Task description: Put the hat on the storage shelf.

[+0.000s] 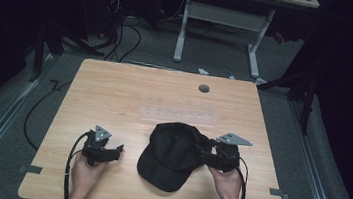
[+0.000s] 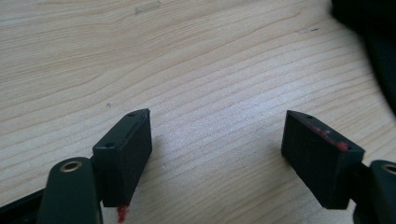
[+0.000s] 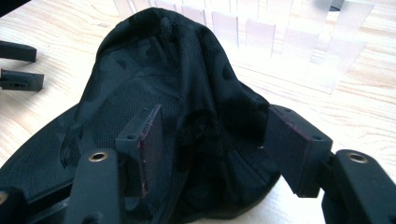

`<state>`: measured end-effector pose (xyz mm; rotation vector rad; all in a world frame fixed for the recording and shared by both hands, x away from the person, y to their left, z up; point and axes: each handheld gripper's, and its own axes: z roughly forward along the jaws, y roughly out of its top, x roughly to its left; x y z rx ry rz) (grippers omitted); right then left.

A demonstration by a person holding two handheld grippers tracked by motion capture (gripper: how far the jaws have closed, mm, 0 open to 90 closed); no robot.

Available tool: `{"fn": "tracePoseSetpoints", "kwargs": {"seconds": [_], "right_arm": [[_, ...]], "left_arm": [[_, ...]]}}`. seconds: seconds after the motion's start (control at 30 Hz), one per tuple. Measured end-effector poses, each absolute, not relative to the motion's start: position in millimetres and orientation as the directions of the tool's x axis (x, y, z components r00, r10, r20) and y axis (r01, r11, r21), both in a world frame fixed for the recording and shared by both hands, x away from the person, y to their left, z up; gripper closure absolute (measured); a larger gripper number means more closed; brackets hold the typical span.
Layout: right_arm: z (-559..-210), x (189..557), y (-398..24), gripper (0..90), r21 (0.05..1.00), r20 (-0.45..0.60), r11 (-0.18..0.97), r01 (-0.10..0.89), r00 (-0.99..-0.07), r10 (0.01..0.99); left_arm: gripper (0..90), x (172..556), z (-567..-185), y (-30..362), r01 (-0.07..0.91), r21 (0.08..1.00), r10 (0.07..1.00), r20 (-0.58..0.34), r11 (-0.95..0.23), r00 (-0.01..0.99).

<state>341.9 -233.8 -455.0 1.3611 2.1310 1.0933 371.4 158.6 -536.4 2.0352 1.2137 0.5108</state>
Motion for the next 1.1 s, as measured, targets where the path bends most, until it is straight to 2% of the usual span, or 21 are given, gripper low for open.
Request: {"fn": "tracePoseSetpoints", "kwargs": {"seconds": [0.7, 1.1], "right_arm": [[-464.2, 358.1, -223.6, 53.0, 0.771, 0.083, 0.222, 0.597, -0.439, 0.895], [-468.9, 362.2, -223.4, 56.2, 0.751, 0.093, 0.233, 0.618, -0.449, 0.889]], "left_arm": [[24.8, 371.3, -536.4, 158.6, 0.599, 0.737, 0.876, -0.019, -0.314, 0.482], [24.8, 371.3, -536.4, 158.6, 0.599, 0.737, 0.876, -0.019, -0.314, 0.482]]}}
